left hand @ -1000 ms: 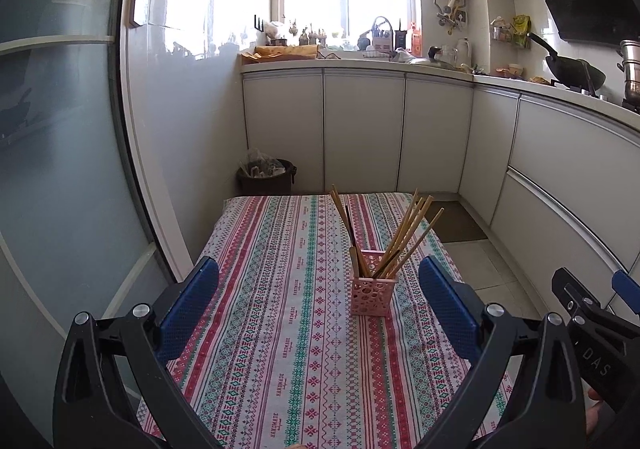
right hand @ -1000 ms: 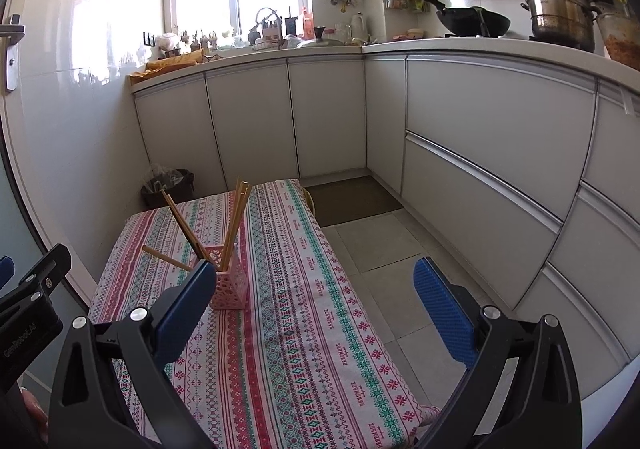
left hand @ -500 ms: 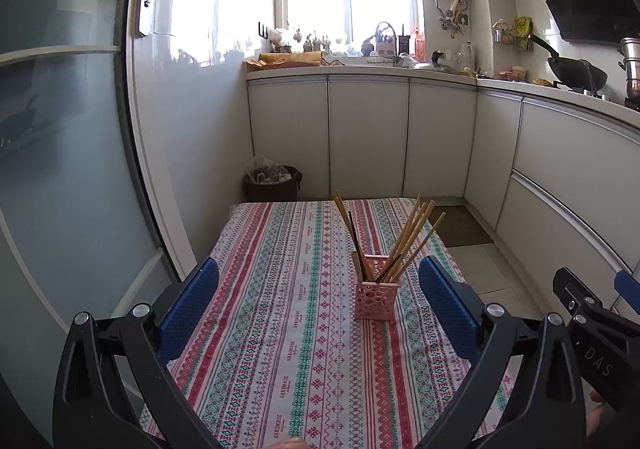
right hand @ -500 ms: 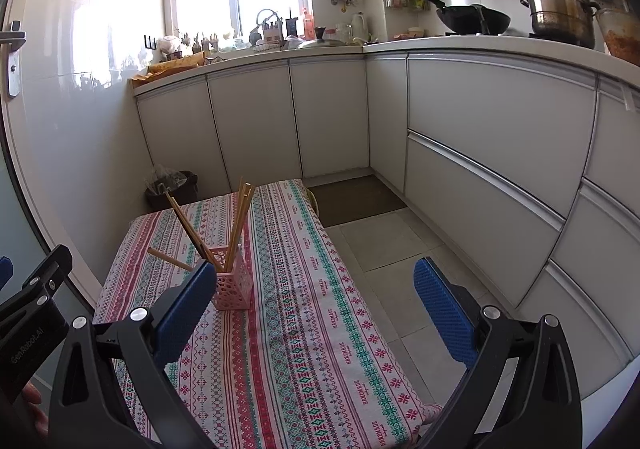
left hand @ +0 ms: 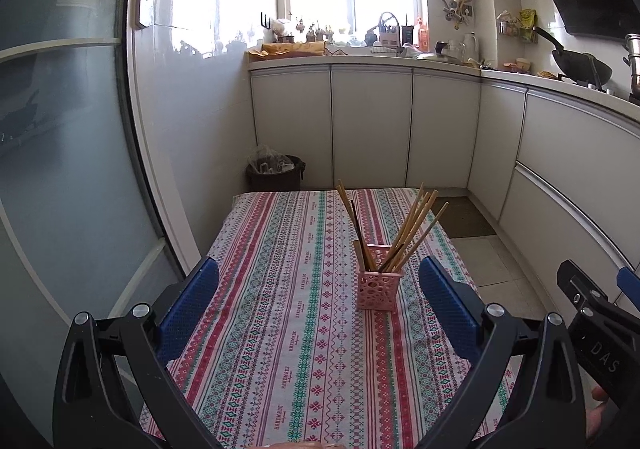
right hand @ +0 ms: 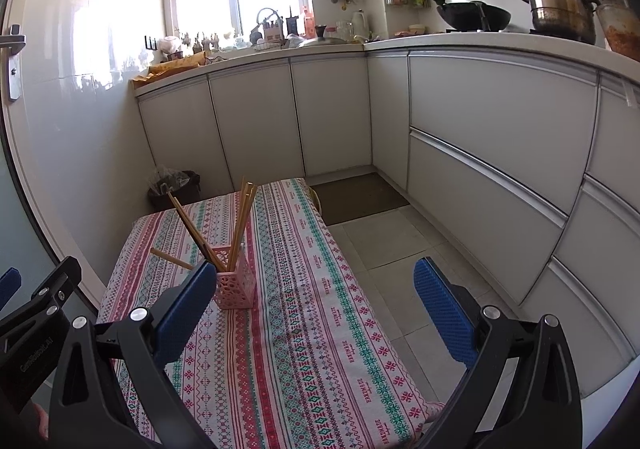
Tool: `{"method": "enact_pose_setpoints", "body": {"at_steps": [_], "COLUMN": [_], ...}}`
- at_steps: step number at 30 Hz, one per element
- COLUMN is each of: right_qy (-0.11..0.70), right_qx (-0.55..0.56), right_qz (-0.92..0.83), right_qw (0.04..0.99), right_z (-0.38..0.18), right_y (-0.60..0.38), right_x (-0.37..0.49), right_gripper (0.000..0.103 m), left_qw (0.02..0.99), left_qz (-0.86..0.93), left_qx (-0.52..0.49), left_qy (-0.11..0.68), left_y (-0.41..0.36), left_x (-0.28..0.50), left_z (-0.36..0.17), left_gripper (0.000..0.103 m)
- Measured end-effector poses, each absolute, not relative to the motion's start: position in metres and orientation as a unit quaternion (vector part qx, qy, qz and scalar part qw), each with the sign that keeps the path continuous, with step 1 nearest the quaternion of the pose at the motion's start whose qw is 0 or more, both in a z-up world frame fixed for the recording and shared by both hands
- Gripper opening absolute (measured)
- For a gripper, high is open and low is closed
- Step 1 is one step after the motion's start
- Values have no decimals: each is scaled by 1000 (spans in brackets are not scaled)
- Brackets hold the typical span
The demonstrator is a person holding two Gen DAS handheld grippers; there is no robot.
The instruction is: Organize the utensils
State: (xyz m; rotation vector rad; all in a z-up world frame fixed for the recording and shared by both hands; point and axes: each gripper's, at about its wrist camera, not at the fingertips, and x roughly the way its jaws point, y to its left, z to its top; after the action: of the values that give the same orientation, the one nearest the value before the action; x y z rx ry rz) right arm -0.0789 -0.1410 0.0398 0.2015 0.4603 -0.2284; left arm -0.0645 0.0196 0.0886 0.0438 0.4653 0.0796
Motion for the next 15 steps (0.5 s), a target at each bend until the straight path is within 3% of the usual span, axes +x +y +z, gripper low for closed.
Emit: {"method": "enact_pose_setpoints", "body": {"at_steps": [15], "right_qy": [232], "right_qx": [104], "right_qz": [-107], "right_qw": [961], "right_z": [38], "right_y": [-140], "right_x": [-79], "right_gripper": [96], "left_qw": [973], "left_qz": [33], "left_qx": [25], "left_qy": [228], "left_y": [19], "left_x": [-68], "left_z": [91], "left_gripper": [96]}}
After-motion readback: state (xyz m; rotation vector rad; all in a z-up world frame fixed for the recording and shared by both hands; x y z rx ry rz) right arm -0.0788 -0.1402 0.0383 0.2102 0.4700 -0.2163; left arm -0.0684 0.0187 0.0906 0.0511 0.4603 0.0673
